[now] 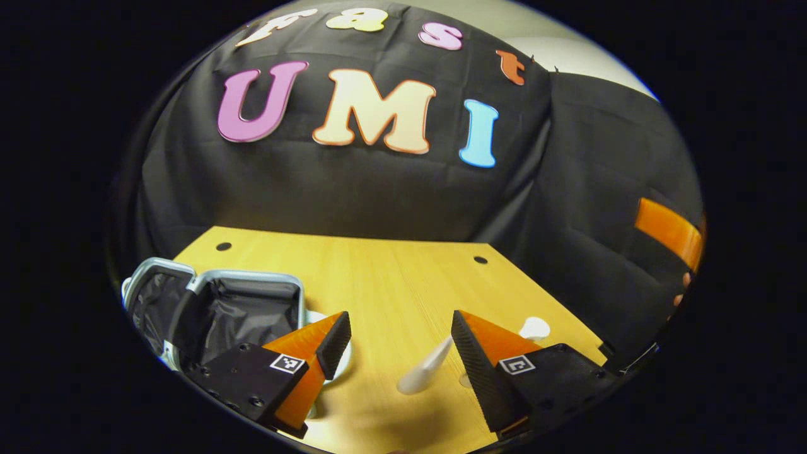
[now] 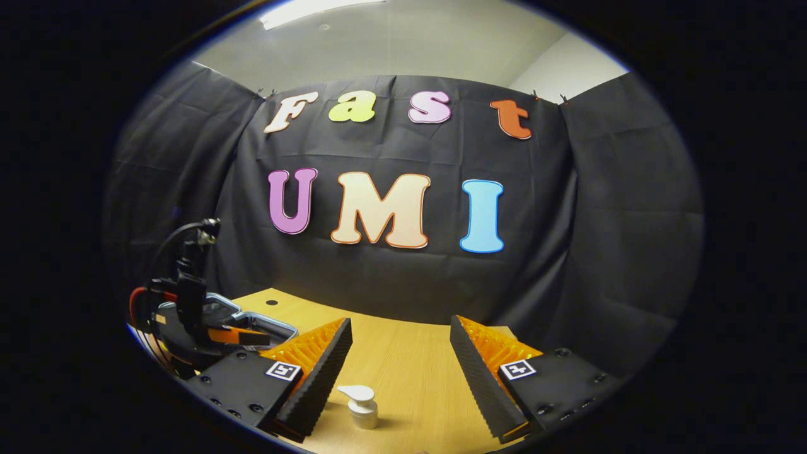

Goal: First open the suitcase, pack the skin care products into it, and then close the suitcase.

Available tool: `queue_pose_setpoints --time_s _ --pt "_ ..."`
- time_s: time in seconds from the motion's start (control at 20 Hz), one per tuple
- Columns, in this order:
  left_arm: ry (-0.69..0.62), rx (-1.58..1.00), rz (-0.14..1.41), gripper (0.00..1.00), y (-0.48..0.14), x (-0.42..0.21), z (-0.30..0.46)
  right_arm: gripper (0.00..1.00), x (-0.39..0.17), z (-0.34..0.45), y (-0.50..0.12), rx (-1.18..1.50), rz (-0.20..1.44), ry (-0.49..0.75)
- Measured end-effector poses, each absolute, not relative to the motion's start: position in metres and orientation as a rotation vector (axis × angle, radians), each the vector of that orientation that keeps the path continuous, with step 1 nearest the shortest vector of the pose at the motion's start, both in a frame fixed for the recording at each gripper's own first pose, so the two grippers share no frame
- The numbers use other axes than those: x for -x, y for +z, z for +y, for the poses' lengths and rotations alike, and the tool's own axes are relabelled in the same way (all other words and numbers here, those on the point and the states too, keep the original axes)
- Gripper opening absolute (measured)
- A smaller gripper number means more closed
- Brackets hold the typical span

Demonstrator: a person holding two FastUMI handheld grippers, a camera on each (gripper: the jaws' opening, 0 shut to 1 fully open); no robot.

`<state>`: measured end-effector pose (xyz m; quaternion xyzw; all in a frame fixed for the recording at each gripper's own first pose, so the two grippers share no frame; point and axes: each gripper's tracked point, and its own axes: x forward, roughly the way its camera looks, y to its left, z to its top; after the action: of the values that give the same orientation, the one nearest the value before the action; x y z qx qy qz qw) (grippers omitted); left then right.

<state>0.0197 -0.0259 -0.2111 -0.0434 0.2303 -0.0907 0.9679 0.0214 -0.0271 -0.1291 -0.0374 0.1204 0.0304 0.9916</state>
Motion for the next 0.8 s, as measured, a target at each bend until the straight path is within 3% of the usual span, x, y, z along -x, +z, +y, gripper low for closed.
queue_pose_setpoints --time_s 0.45,0.65,0.7,0.75,0.8 --pt "-0.223 0.073 0.691 0.95 -0.316 -0.012 -0.052 0.98 -0.005 -0.042 -0.157 0.104 0.327 0.048" --pt "-0.188 0.081 0.714 0.44 -0.330 -0.020 -0.043 0.99 0.002 -0.038 -0.185 0.103 0.374 0.064" --pt "-0.210 0.090 0.719 0.36 -0.327 -0.018 -0.043 1.00 0.003 -0.035 -0.193 0.099 0.380 0.075" --pt "-0.224 0.104 0.728 0.38 -0.327 -0.017 -0.045 1.00 0.006 -0.031 -0.203 0.095 0.392 0.088" --pt "-0.221 0.105 0.721 0.32 -0.324 -0.019 -0.043 1.00 0.009 -0.027 -0.216 0.094 0.408 0.101"
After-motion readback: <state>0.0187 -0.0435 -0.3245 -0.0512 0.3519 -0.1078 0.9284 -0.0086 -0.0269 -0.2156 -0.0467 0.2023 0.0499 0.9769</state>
